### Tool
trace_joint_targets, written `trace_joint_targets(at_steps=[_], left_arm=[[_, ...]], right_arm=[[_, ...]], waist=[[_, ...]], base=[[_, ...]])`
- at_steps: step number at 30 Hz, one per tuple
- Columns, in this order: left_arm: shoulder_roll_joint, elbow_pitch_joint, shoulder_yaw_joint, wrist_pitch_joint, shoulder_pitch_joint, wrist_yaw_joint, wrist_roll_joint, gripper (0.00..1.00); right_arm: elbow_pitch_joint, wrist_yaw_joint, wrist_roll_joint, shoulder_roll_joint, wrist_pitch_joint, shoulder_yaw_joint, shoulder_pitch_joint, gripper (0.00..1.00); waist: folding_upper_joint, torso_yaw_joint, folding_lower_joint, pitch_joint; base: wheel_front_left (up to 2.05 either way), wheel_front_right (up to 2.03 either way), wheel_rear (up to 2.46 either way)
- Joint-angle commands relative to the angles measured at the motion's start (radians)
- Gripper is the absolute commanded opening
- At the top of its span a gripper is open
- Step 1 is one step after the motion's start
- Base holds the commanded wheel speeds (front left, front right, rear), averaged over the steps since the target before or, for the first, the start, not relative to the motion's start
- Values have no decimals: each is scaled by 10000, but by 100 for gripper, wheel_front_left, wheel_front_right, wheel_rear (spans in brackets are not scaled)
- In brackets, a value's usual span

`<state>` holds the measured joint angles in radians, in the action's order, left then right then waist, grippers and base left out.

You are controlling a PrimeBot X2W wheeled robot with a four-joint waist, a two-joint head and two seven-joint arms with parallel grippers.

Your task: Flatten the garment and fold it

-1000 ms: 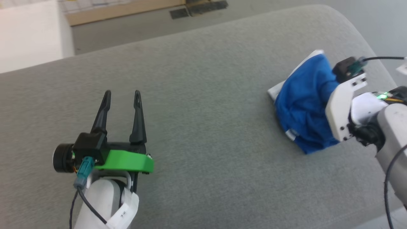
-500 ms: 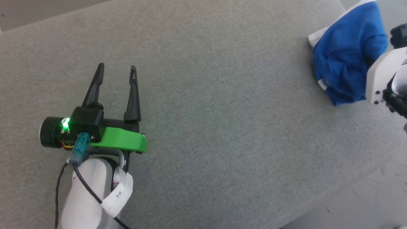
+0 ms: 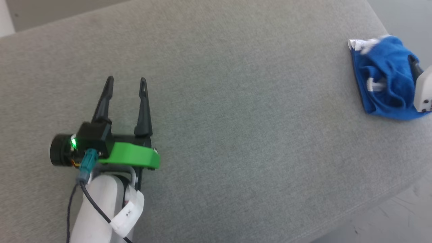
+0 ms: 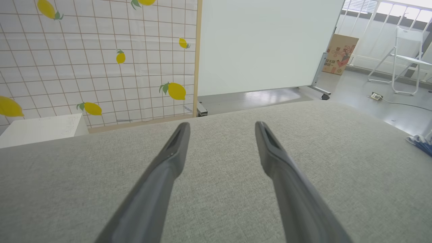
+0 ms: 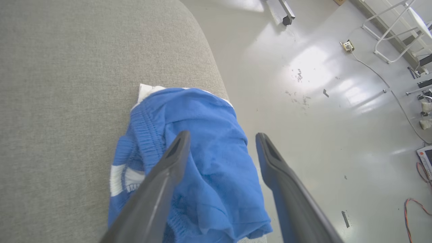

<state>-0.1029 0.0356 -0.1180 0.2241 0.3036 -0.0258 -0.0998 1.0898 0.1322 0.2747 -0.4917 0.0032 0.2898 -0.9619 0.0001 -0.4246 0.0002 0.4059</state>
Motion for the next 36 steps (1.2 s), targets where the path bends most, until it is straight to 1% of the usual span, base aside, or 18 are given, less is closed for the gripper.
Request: trace_joint_targets(at_steps=[1, 3, 4, 5, 10, 13, 16, 20, 23, 27, 31, 36], left_arm=[[70, 119, 3, 146, -232, -43, -157, 100], [156, 253, 24, 243, -425, -66, -353, 100], [252, 385, 81, 323, -736, -84, -638, 100], [283, 437, 100, 341, -857, -81, -743, 100], [381, 508, 163, 371, -1294, -24, -1078, 100], [430, 514, 117, 373, -1465, 52, -1156, 100], [464, 552, 97, 374, -1630, 82, -1213, 100], [496, 506, 96, 375, -1855, 121, -1301, 100], [509, 494, 64, 376, -2057, 160, -1294, 100], [519, 531, 31, 376, -2261, 177, -1287, 100], [523, 540, -49, 376, -2479, 139, -1378, 100], [524, 595, -177, 376, -2663, -21, -1539, 100]], right_arm=[[34, -15, 39, -104, -301, 8, 73, 100], [-81, -15, 288, -139, -653, -4, 265, 100], [-558, -15, 757, -153, -1105, 136, 664, 100], [-829, -15, 971, -179, -1318, 190, 865, 100], [-2412, -15, 2004, -293, -2174, 188, 2068, 100], [-3663, -15, 2510, -335, -2484, -158, 3167, 100], [-4907, -15, 2532, -206, -2599, -729, 4353, 100], [-6693, -15, 1957, 376, -2640, -1723, 5993, 100], [-7966, -15, 1327, 1017, -2645, -2423, 7074, 100], [-9257, -15, 454, 1924, -2646, -3035, 8155, 100], [-10130, -15, -241, 2730, -2501, -3357, 8938, 100], [-10686, -15, -895, 3393, -2112, -3353, 9520, 100]], waist=[[-1, 705, -2, -880], [-1, 968, -2, -1284], [-1, 1319, -2, -1792], [-1, 1476, -2, -2008], [-1, 2103, -2, -2754], [-1, 2535, -2, -3088], [-1, 2853, -2, -3337], [-1, 3185, -2, -3545], [-1, 3378, -2, -3643], [-1, 3587, -2, -3750], [-1, 3738, -2, -3880], [-1, 3869, -2, -3958]], base=[[0, 0, 0], [0, 0, 0], [0, 0, 0], [0, 0, 0], [0, 0, 0], [0, 0, 0], [0, 0, 0], [0, 0, 0], [0, 0, 0], [0, 0, 0], [0, 0, 0], [0, 0, 0]])
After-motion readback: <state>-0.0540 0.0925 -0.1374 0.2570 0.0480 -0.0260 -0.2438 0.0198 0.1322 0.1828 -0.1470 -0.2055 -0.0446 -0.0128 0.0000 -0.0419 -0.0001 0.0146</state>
